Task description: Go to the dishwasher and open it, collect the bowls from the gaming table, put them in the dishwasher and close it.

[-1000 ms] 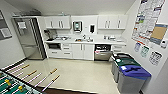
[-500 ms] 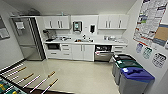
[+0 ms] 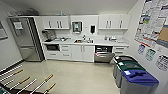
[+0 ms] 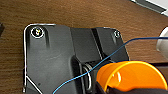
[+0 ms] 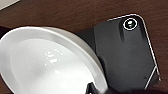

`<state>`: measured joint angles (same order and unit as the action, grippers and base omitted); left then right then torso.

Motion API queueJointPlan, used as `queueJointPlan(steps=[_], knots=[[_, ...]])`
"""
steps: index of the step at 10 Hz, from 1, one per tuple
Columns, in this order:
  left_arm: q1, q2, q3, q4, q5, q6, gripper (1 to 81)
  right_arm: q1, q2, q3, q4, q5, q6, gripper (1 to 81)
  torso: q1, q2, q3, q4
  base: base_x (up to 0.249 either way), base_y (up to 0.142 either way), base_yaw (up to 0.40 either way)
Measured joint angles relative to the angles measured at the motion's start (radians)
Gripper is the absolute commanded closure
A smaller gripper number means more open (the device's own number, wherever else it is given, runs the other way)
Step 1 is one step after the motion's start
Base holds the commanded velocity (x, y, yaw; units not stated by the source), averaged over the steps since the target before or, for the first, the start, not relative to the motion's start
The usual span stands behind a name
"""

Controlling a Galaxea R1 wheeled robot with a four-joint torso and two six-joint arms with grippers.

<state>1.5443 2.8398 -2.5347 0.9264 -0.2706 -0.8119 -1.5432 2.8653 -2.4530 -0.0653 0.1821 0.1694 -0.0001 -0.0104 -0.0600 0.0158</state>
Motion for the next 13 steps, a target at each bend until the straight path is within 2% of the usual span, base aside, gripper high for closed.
queueJointPlan(steps=[3, 13], knots=[[0.0, 0.0, 0.0, 0.0, 0.0, 0.0, 81.1, 0.0, 0.0, -0.001, 0.0, -0.001, 0.0, 81.1, 0.0, 0.0, 0.0, 0.0, 0.142, 0.0, 0.0], [0.0, -0.003, 0.0, 0.0, -0.021, 0.0, 81.1, 0.0, 0.0, -0.003, -0.006, -0.002, 0.0, 81.1, 0.0, 0.0, 0.0, 0.0, 0.141, -0.064, 0.0]])
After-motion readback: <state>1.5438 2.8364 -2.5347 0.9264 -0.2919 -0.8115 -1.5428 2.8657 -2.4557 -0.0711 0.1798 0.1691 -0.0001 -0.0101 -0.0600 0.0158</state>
